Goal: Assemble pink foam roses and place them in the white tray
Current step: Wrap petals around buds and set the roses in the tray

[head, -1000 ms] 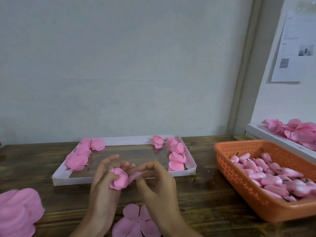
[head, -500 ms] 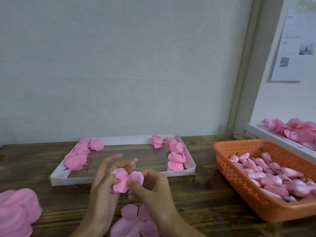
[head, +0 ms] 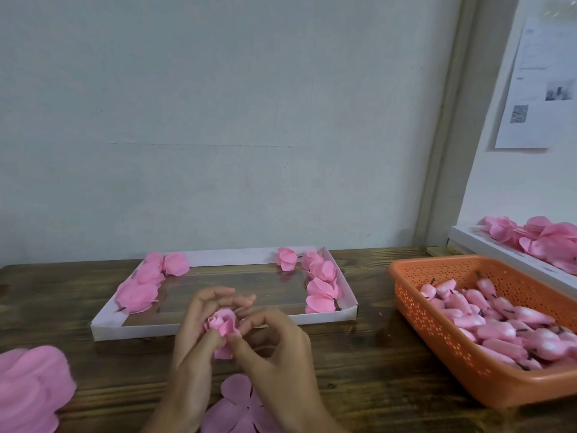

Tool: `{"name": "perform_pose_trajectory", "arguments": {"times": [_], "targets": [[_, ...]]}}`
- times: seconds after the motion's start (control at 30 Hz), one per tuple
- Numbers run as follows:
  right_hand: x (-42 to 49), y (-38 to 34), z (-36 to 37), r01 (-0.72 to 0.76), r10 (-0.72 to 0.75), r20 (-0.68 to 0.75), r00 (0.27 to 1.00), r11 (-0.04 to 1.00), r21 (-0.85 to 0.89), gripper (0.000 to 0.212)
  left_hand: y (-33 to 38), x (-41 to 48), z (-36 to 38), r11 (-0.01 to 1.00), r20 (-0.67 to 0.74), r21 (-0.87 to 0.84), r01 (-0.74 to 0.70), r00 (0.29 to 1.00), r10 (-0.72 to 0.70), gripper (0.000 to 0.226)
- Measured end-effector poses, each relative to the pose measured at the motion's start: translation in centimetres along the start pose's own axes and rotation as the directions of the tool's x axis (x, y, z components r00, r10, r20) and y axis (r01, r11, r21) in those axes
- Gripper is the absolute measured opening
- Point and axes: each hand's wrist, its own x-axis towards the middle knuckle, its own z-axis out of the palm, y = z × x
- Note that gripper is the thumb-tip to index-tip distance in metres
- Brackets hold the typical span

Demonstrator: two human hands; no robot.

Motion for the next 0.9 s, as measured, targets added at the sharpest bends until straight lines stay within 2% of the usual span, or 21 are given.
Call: {"name": "perform_pose_trajectory", "arguments": {"times": [0.17,0.33,0.5,0.6,0.7,0.8,0.9], "targets": [[-0.1,0.4,-0.1,-0.013,0.013,0.023,1.0,1.0,-0.002,0.003,0.0,-0.2,0.0,1.0,0.046,0.014,-0.007,0.999,0.006,0.042],[0.4,0.9,-0.3,0.072,-0.072,0.011,0.997,0.988,-0.134,0.014,0.4,-0.3,0.3,1.0,0.088,0.002,0.009,0.996,-0.009,0.059],[0.7,0.6,-0.6,0.087,-0.06,0.115,0.992,0.966,-0.242,0.026,0.4,0.1,0.5,0.999,0.049,-0.012,0.039,0.998,-0.038,0.061],[0.6,0.7,-0.6,0.194,-0.141,0.18,0.973,0.926,-0.322,0.03,0.1,0.8,0.2,0.973,-0.032,-0.185,0.136,0.989,-0.144,0.055],[-0.1,1.2,0.0,0.313,-0.275,0.157,0.949,0.885,-0.345,0.035,0.2,0.7,0.1,0.885,-0.026,-0.417,0.208,0.97,-0.24,0.048],[-0.2,1.6,0.3,0.279,-0.258,0.107,0.96,0.904,-0.324,0.032,0.4,0.5,0.1,0.822,0.006,-0.517,0.24,0.961,-0.277,0.057],[-0.3,1.5,0.4,0.172,-0.164,0.056,0.985,0.965,-0.196,0.024,0.7,0.3,0.1,0.746,0.092,-0.586,0.317,0.94,-0.327,0.065]]}}
